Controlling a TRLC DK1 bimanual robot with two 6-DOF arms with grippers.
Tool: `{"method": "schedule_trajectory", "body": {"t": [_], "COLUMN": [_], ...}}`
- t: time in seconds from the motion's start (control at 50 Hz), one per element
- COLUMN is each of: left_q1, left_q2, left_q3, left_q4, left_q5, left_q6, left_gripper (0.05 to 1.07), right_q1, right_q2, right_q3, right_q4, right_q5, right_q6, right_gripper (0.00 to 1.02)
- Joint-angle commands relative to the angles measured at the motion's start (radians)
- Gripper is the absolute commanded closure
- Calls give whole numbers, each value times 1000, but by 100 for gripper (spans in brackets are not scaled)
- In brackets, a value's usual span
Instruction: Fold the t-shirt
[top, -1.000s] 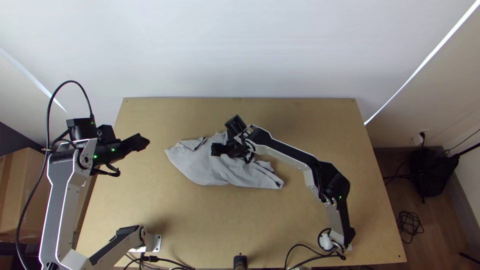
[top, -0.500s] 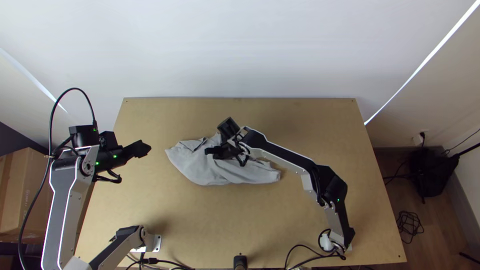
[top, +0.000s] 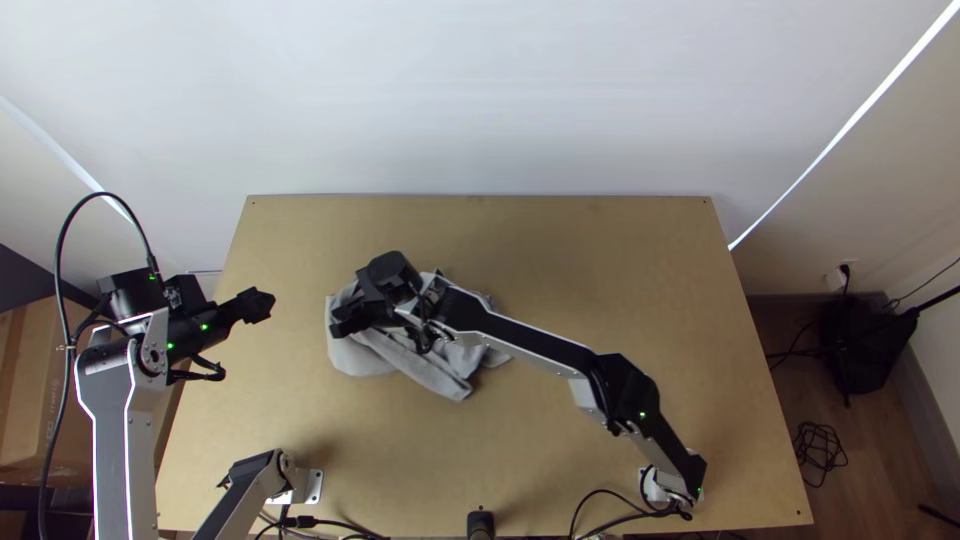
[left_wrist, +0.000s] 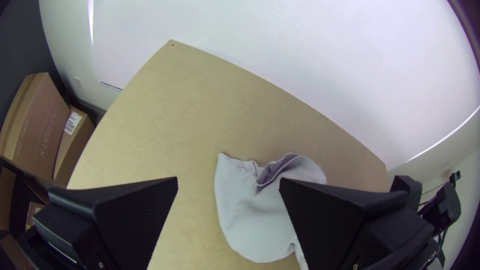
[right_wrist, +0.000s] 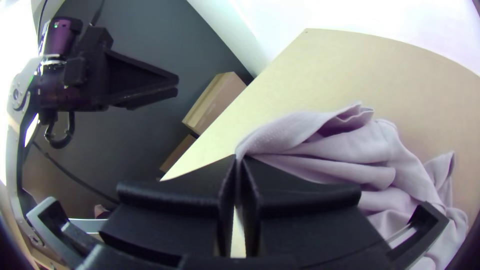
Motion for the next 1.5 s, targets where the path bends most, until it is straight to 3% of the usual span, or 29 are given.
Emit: {"method": "schedule_trajectory", "body": {"t": [0.0,0.1,0.18,0.24,0.28,0.48,0.78,1.0,1.4,1.48], "left_q1": [31,34,34,34,34,-30,-476,-756,-1072,-1122], "left_q2": [-9,-15,-15,-15,-15,-9,-7,25,215,247], "left_q3": [-23,-23,-25,-31,-35,-68,-104,-115,-126,-132], "left_q4": [-7,-7,-7,-5,-2,-7,-215,-244,-8,26], "left_q5": [13,13,19,32,35,65,65,41,-60,-80], "left_q6": [17,21,27,44,46,43,102,124,129,130], "left_gripper": [10,10,10,10,10,10,10,10,12,17], "right_q1": [19,16,0,-17,-26,-95,-299,-484,-757,-816], "right_q2": [99,108,89,57,31,-127,-306,-460,-653,-685], "right_q3": [82,91,88,82,78,25,-101,-250,-350,-366], "right_q4": [20,31,31,23,2,-81,-386,-529,-929,-971], "right_q5": [13,70,99,122,125,134,120,-38,-245,-275], "right_q6": [4,7,27,31,40,80,125,249,232,212], "right_gripper": [83,62,56,30,3,3,3,3,4,4]}}
